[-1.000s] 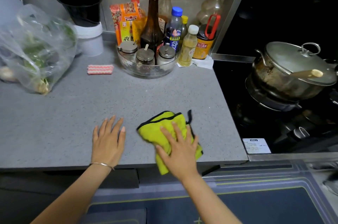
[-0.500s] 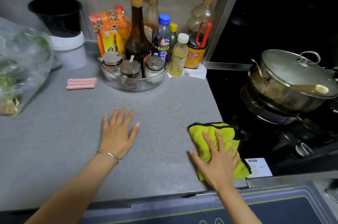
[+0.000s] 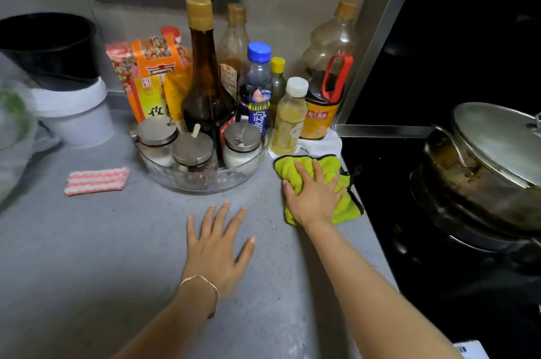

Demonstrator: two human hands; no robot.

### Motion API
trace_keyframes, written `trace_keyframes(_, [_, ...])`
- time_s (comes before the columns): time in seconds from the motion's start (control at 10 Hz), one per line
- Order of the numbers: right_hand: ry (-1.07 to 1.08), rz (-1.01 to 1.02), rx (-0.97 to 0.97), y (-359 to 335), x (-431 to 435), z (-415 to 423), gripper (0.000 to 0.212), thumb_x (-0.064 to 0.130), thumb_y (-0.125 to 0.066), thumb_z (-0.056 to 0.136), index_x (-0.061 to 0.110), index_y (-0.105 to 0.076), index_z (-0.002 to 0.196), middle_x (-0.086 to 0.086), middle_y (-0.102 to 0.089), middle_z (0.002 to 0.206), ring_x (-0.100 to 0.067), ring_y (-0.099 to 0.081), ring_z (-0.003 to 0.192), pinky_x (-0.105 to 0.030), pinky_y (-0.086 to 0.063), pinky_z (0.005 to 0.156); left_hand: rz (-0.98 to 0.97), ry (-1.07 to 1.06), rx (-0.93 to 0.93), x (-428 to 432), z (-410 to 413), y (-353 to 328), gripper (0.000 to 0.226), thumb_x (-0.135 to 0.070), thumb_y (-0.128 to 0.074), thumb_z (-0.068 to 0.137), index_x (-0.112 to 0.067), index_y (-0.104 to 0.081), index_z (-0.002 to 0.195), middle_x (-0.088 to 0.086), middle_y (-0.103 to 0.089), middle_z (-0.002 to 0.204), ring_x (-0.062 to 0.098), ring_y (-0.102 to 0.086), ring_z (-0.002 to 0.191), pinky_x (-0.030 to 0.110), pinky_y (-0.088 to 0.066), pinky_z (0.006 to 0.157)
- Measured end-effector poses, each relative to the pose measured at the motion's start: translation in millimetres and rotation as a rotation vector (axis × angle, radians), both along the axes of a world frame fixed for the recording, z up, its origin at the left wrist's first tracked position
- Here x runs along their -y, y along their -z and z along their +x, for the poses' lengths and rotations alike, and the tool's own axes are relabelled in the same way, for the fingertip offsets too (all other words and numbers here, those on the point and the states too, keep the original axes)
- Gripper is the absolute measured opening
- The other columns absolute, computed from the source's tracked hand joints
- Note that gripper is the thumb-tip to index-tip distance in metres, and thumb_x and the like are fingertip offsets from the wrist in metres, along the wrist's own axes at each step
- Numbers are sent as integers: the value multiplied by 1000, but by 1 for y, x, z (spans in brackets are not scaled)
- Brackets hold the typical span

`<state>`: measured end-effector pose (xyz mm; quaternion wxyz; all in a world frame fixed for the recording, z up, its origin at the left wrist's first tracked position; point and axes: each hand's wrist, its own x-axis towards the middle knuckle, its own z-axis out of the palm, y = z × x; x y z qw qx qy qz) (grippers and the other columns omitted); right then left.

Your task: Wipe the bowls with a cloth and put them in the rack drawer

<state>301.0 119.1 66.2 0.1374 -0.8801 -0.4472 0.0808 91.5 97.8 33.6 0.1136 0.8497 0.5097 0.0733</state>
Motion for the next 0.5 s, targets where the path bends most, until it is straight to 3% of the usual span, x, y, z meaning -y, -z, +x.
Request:
trace_keyframes(0.1, [25,-6,19,-1,-24,6,57,57,-42,92,46,-27,146,5,-12,160,-45,-1,144,-63,-3,114,-18,-2,-18,-1,1,-3,66,-61,-9,96,-30,-48,139,3,-49,145,33,-46,132,53,-12,108])
trace_keyframes(0.2, [31,-11,30,0,-27,7,57,56,-42,92,45,-27,146,4,-12,160,-46,0,144,-63,-2,113,-27,-3,-31,1,1,-5,64,-61,-12,95,-31,-45,141,2,-45,147,31,-42,136,53,-8,110])
trace_keyframes(0.3, [14,-36,21,-2,-23,6,59,59,-38,92,45,-23,148,4,-10,161,-46,3,144,-63,1,113,-71,-21,3,3,1,-10,73,-66,-6,84,-38,-23,150,-5,-17,160,24,-9,149,46,15,114])
trace_keyframes(0.4, [-44,-105,-9,-10,-16,8,66,65,-32,92,43,-12,151,4,-2,162,-46,9,143,-63,3,113,-42,-37,20,4,2,-11,81,-68,5,76,-41,-10,151,-9,-2,162,19,7,149,46,21,113])
trace_keyframes(0.5, [-150,-202,63,-24,9,12,71,70,-25,91,41,-2,152,5,9,161,-45,12,144,-61,4,113,-55,-37,8,3,4,-15,85,-68,9,73,-41,-9,151,-9,-1,162,18,8,148,47,20,113])
